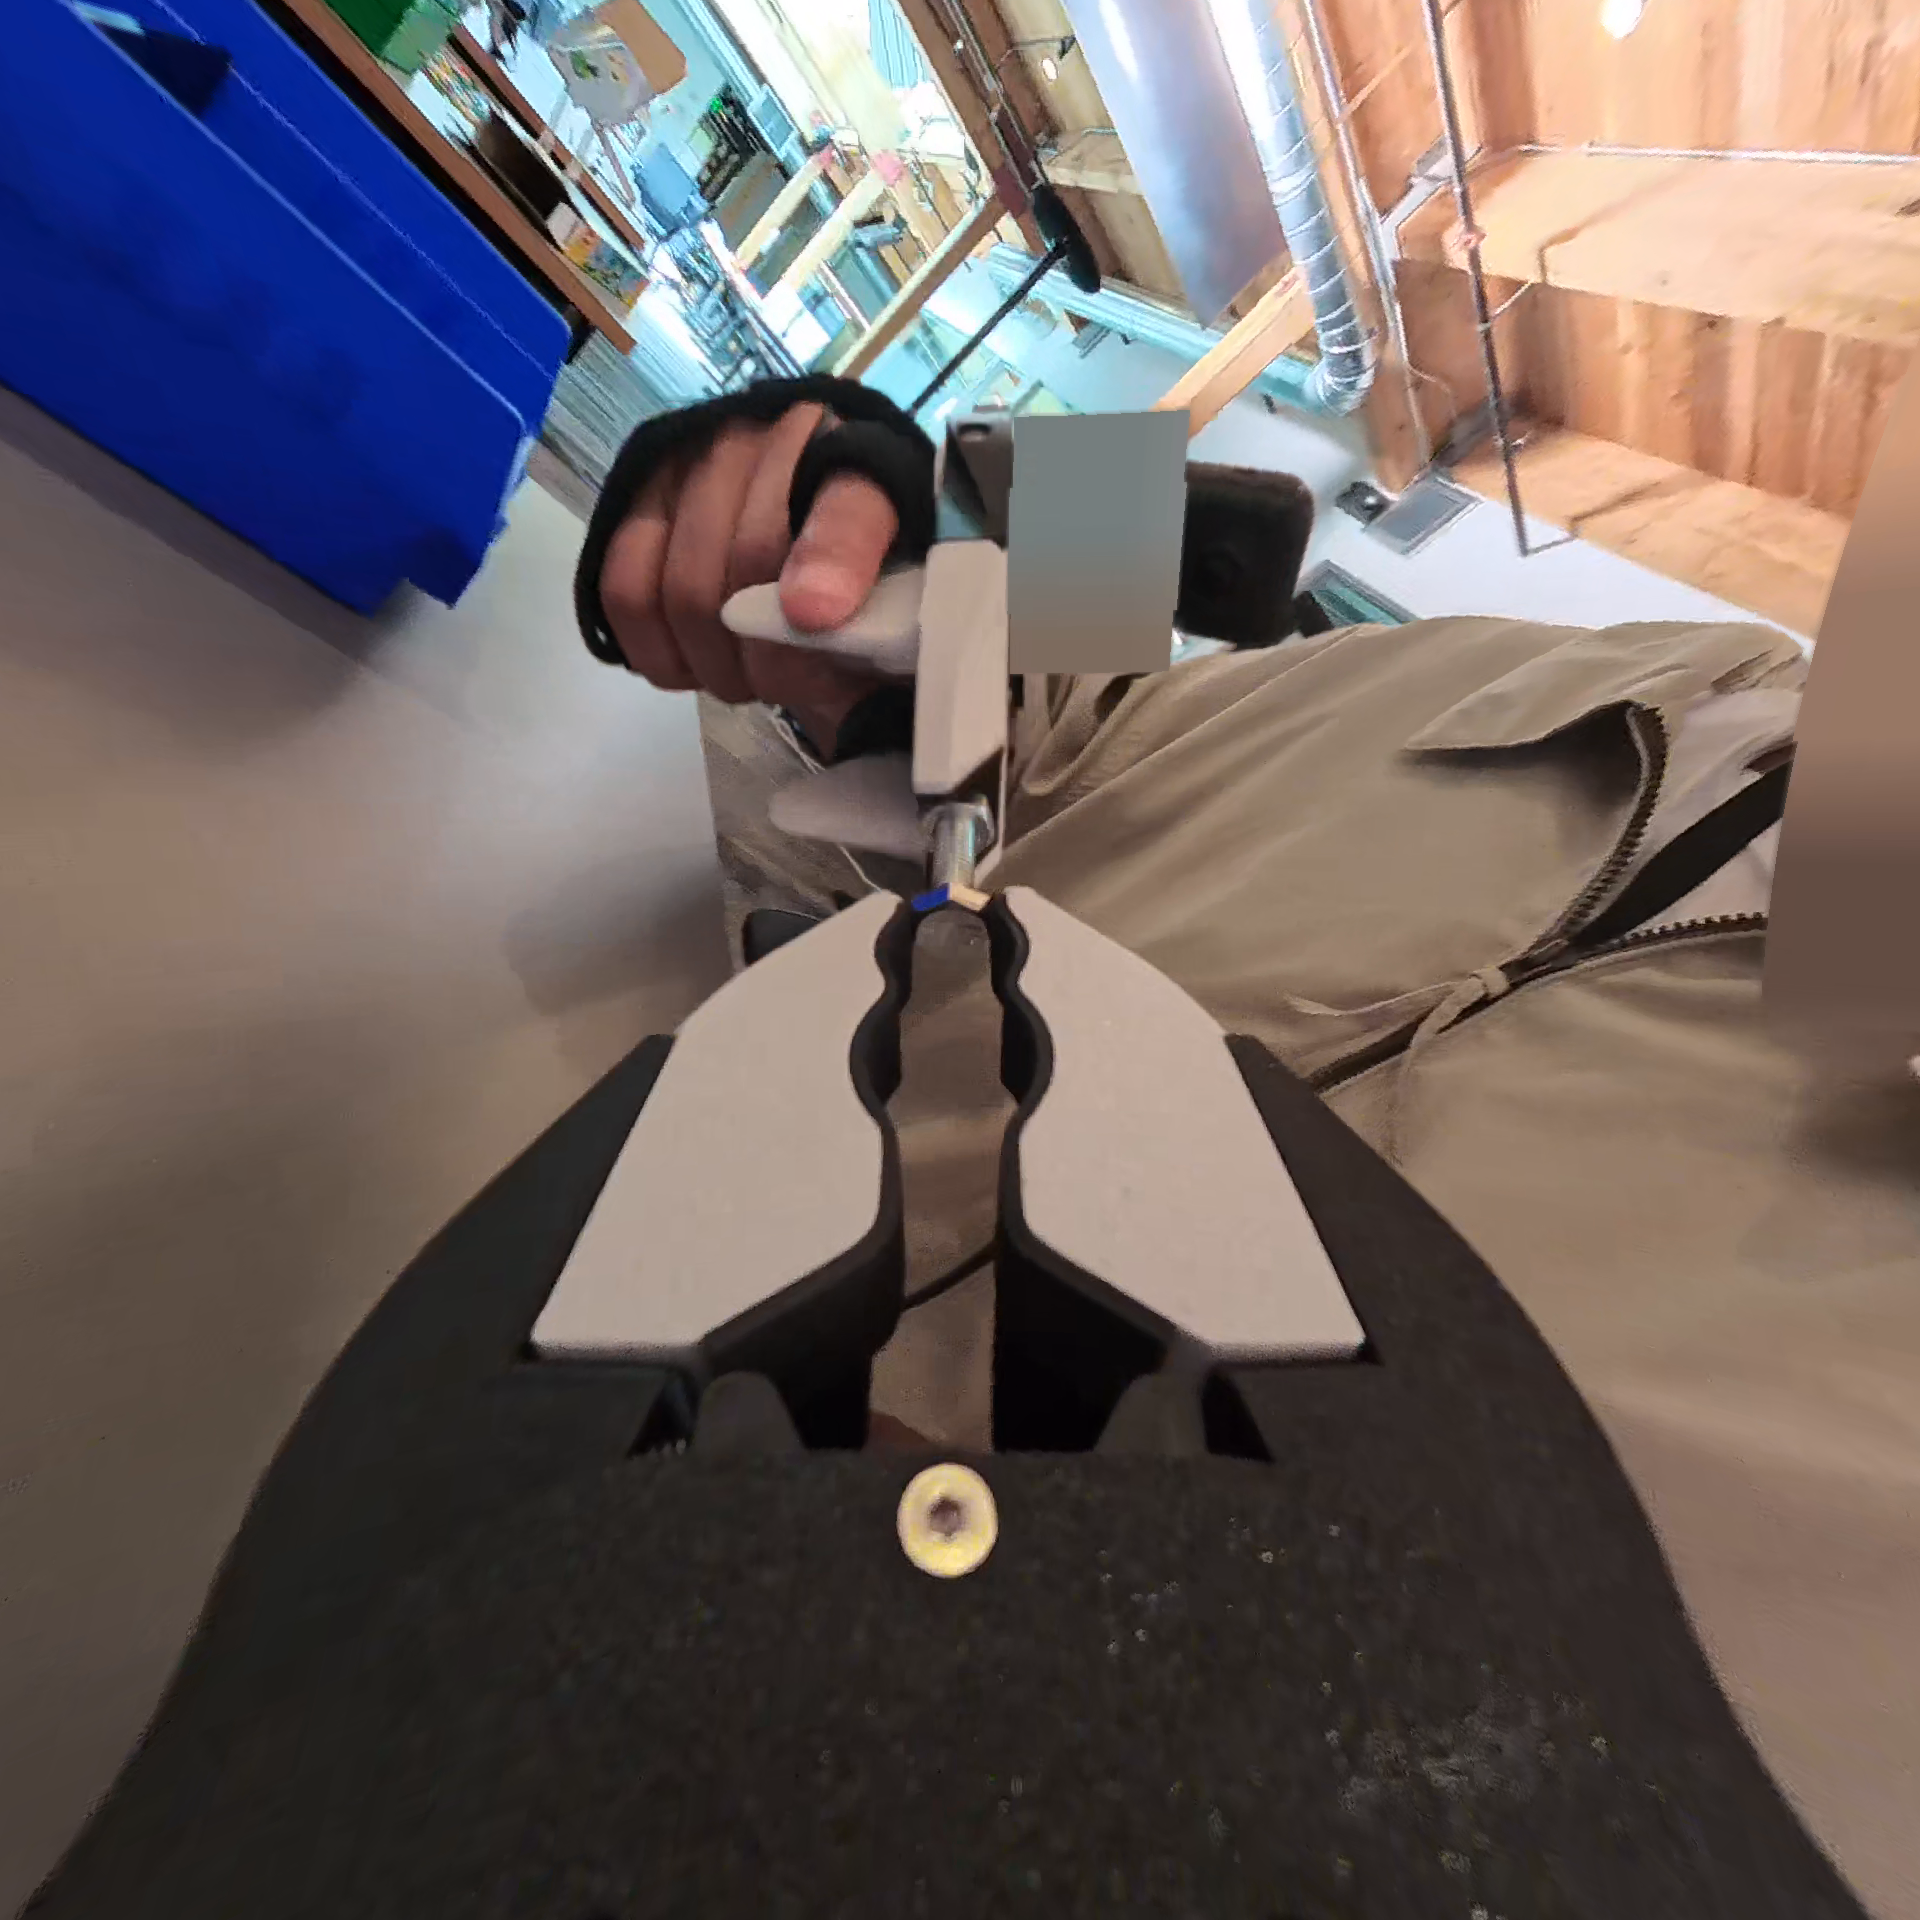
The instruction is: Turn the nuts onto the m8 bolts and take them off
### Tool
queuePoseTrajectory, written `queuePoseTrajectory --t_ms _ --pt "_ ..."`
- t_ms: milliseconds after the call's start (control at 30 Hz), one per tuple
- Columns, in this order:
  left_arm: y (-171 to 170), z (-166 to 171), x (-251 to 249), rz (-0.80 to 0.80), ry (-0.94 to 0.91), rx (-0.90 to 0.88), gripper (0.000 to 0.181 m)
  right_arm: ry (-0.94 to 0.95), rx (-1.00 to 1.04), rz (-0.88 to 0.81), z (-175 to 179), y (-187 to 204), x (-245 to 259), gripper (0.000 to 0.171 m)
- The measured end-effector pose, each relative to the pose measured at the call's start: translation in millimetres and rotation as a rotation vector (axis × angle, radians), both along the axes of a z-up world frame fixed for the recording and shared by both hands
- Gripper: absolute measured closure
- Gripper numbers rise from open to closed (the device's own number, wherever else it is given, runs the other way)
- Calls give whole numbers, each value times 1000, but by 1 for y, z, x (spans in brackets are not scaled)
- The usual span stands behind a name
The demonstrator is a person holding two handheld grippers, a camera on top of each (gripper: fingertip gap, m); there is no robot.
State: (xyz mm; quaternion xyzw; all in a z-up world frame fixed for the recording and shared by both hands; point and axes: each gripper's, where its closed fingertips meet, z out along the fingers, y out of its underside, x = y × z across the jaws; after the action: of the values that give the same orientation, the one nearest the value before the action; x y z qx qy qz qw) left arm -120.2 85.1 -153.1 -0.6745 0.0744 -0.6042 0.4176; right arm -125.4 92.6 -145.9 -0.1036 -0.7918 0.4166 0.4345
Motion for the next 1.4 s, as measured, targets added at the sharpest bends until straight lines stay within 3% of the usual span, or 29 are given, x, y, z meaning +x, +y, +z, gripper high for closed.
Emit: queuePoseTrajectory --t_ms 67,167,333,467,567,600,833,1200,1400 --pt "3 0 -6 43 51 26 167 -54 -69 -11 -2 2 0 134" --pt "6 1 -14 135 200 106 167 -152 -260 -31 1 8 1 126" --pt "10 3 -22 320 612 337 167 -574 -853 -3 -1 10 -4 114" --pt "11 -4 -23 367 863 429 167 -755 -1080 11 -3 1 -9 123" --pt "9 -6 -19 356 889 452 167 -756 -1131 16 -3 -1 -12 144" --pt "9 -4 -19 372 876 461 167 -735 -1100 -2 -6 -1 -13 154" --pt "1 -1 -14 318 649 364 167 -550 -799 -35 -6 -6 -11 155" --pt "-7 9 -6 63 58 41 168 4 14 -45 5 -7 -10 155" --pt "-8 8 -1 -52 -121 -86 167 241 255 -13 8 -8 -5 155"
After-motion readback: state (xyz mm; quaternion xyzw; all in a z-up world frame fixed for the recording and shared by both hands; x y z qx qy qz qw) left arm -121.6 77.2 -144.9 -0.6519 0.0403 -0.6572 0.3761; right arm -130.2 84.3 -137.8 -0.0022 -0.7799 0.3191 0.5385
